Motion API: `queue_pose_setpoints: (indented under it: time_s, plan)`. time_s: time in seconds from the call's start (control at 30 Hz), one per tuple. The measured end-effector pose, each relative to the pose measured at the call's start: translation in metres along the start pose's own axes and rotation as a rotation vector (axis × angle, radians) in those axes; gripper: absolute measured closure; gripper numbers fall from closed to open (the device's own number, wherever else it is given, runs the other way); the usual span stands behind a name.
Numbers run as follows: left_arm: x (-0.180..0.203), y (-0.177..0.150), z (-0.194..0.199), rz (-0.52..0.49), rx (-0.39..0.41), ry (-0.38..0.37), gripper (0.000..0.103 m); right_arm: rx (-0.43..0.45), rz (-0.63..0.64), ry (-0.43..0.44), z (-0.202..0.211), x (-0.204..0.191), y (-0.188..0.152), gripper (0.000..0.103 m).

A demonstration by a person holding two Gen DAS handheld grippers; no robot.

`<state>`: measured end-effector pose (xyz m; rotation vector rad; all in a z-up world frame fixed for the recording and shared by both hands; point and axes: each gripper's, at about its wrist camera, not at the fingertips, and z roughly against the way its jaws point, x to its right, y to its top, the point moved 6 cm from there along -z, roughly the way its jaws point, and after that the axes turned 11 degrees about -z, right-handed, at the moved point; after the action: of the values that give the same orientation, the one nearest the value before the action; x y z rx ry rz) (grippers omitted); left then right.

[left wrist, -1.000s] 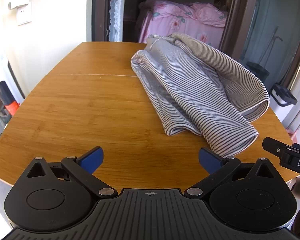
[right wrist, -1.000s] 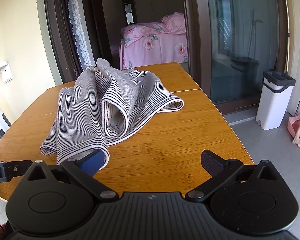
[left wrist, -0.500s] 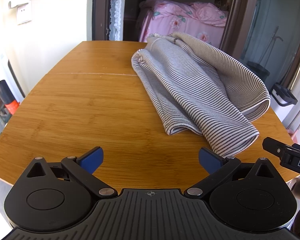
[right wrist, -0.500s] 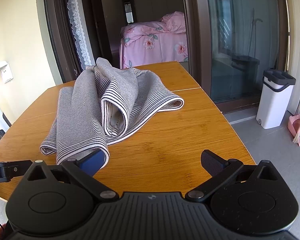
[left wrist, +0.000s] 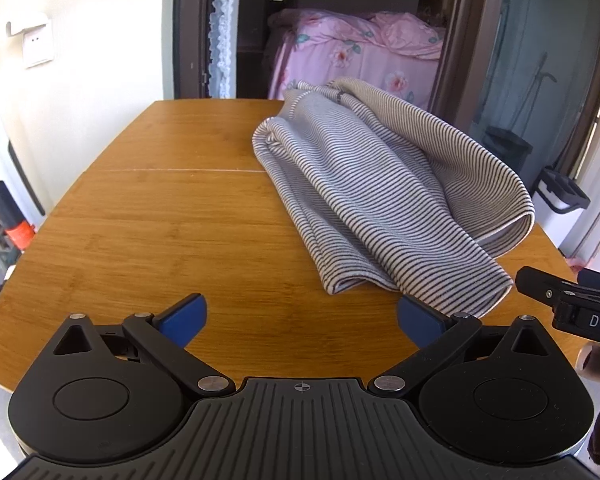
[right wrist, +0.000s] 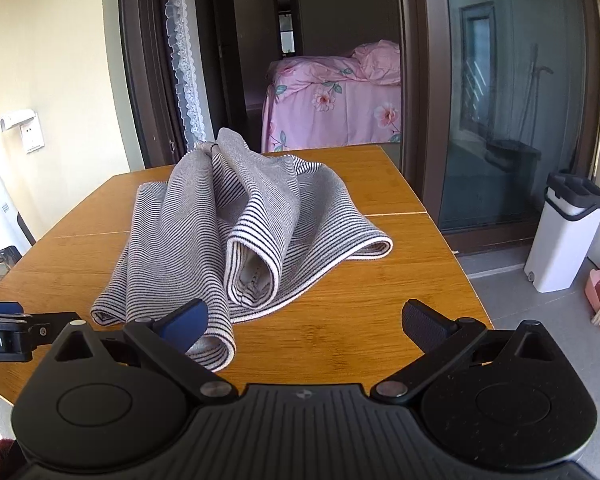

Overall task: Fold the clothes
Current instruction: 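Grasp the striped shirt with the left gripper and lift it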

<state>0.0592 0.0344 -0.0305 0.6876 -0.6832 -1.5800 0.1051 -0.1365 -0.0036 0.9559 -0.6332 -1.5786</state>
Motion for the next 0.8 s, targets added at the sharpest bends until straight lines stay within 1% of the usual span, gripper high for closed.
queue_pose_setpoints:
  time_s: [0.1,0.2,0.3,0.43,0.53,0.63,0.7,0.77,0.8]
  plan:
    - [0.000,0.016,-0.007,-0.017,0.021,-0.035,0.000,0.024,0.033,0.031,-0.006,-0.006,0.015,0.000]
    - [-0.004,0.041,-0.021,-0.033,0.043,-0.070,0.000,0.038,0.035,0.057,-0.025,-0.008,0.039,0.000]
    - [-0.009,0.065,-0.042,-0.014,0.040,-0.119,0.000,0.038,-0.015,0.094,-0.049,-0.004,0.065,0.000]
    - [-0.015,0.094,-0.073,0.015,0.044,-0.205,0.000,0.022,-0.126,0.176,-0.083,0.002,0.101,0.000]
    - [-0.022,0.107,-0.101,0.063,0.008,-0.224,0.000,0.005,-0.160,0.200,-0.107,0.000,0.119,0.000]
    - [-0.029,0.111,-0.127,0.128,-0.072,-0.239,0.000,-0.062,-0.165,0.215,-0.132,-0.006,0.123,0.000]
    - [-0.029,0.113,-0.140,0.138,-0.116,-0.252,0.000,-0.113,-0.175,0.231,-0.145,-0.008,0.123,0.000]
    - [-0.029,0.115,-0.148,0.135,-0.140,-0.257,0.000,-0.160,-0.182,0.248,-0.157,-0.009,0.122,0.000]
    - [-0.029,0.117,-0.151,0.133,-0.148,-0.257,0.000,-0.156,-0.170,0.247,-0.158,-0.010,0.125,0.000]
